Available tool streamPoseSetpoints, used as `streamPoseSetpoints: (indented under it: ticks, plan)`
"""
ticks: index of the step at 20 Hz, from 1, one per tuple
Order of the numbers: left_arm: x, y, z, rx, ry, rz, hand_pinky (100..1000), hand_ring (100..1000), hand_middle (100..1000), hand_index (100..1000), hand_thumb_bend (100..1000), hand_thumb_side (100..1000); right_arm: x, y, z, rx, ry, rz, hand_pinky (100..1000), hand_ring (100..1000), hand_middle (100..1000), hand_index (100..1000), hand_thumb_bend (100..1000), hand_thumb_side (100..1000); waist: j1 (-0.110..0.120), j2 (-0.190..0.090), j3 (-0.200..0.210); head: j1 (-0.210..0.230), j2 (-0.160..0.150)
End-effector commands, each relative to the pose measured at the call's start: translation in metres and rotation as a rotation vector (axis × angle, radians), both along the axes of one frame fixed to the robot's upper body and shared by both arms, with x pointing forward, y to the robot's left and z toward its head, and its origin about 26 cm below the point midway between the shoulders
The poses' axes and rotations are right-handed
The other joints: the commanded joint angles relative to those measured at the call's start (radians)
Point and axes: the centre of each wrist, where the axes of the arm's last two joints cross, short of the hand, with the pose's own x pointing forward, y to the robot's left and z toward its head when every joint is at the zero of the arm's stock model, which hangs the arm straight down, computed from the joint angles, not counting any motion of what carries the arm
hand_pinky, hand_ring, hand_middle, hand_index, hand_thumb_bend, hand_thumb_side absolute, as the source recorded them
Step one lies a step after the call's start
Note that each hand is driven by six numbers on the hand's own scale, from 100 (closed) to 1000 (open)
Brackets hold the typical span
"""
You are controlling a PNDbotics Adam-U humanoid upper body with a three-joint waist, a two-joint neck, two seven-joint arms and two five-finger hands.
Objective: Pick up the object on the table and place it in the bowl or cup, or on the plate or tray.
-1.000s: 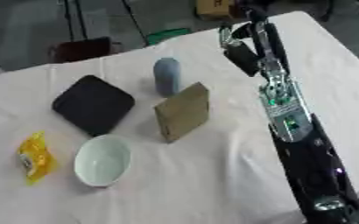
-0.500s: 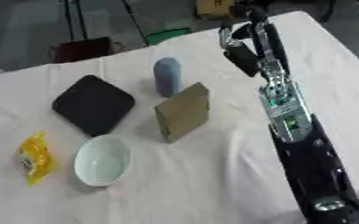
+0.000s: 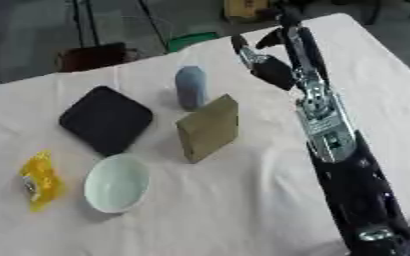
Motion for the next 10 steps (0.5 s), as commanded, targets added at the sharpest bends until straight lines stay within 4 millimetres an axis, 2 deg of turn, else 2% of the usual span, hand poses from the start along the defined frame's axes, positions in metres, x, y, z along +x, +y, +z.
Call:
streamPoseSetpoints:
  ticks: [1, 2, 3, 6, 7, 10]
  plan:
    - [-0.005, 0.009, 0.025, 0.215, -0.005, -0.031, 818, 881, 894, 834, 530, 690, -0.001, -0.004, 0.015, -0.026, -0.039, -0.003, 691, 570, 799, 854, 405, 517, -0.003, -0.021, 0.0, -0.004, -0.009]
    - [-0.005, 0.009, 0.027, 0.251, -0.001, -0.035, 818, 881, 894, 834, 530, 690, -0.001, -0.004, 0.015, -0.027, -0.038, -0.004, 691, 570, 799, 854, 405, 517, -0.002, -0.021, 0.0, -0.004, -0.008]
    - [-0.005, 0.009, 0.034, 0.37, 0.02, -0.063, 833, 870, 870, 838, 634, 680, -0.001, -0.004, 0.014, -0.029, -0.037, -0.003, 691, 570, 799, 855, 386, 526, 0.001, -0.023, -0.003, -0.005, -0.008]
    - [-0.003, 0.007, 0.046, 0.623, 0.065, -0.111, 838, 866, 858, 837, 673, 669, -0.001, -0.004, 0.014, -0.034, -0.032, 0.0, 692, 570, 799, 855, 382, 526, 0.003, -0.025, -0.005, -0.007, -0.007]
    - [-0.002, 0.006, 0.051, 0.728, 0.081, -0.128, 849, 855, 834, 834, 761, 635, 0.0, -0.003, 0.014, -0.038, -0.031, 0.002, 692, 570, 799, 855, 365, 525, 0.005, -0.026, -0.008, -0.005, -0.006]
    - [0.005, 0.0, 0.059, 0.974, 0.109, -0.171, 851, 849, 825, 829, 799, 611, 0.0, -0.003, 0.013, -0.043, -0.028, 0.005, 692, 569, 799, 855, 363, 524, 0.008, -0.028, -0.014, -0.003, -0.006]
